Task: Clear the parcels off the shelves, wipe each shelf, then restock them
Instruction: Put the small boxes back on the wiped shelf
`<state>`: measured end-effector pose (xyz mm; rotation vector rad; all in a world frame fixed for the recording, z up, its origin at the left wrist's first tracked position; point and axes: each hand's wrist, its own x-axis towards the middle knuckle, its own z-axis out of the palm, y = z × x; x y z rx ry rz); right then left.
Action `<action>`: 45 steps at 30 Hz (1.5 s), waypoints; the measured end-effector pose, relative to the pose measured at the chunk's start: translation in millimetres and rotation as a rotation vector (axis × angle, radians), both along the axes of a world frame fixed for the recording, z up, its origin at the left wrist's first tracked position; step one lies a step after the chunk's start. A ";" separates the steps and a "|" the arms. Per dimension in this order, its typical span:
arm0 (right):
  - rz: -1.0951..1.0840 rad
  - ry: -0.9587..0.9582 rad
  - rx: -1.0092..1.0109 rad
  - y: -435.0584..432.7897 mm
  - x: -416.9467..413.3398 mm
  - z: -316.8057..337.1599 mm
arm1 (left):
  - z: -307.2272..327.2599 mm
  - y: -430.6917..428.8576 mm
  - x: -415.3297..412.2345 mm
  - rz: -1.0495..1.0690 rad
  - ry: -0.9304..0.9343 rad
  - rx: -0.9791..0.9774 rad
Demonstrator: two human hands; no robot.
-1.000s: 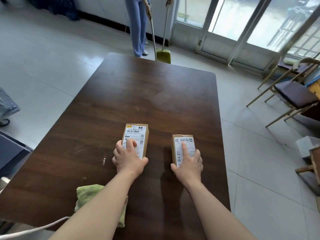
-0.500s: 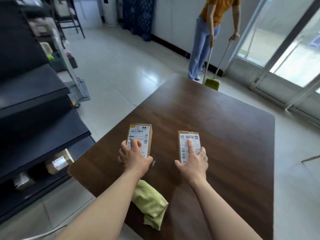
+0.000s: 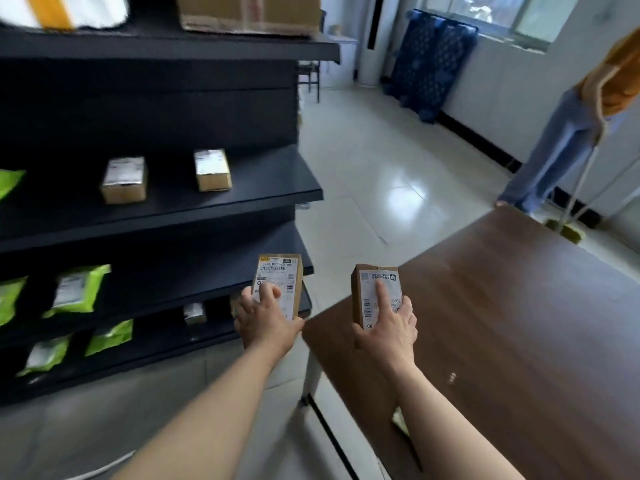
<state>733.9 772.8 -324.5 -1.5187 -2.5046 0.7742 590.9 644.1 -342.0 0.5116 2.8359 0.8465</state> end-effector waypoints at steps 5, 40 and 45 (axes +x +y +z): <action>0.130 0.002 -0.013 -55.1 -73.6 -3.3 | -4.7 -75.8 -57.6 0.125 -0.005 -0.011; 0.501 -0.067 0.010 -60.3 -413.9 -233.3 | -219.9 -129.5 -338.7 0.503 -0.139 -0.073; 0.471 -0.090 0.031 -48.5 -447.9 -291.4 | -277.5 -118.8 -381.9 0.472 -0.124 -0.034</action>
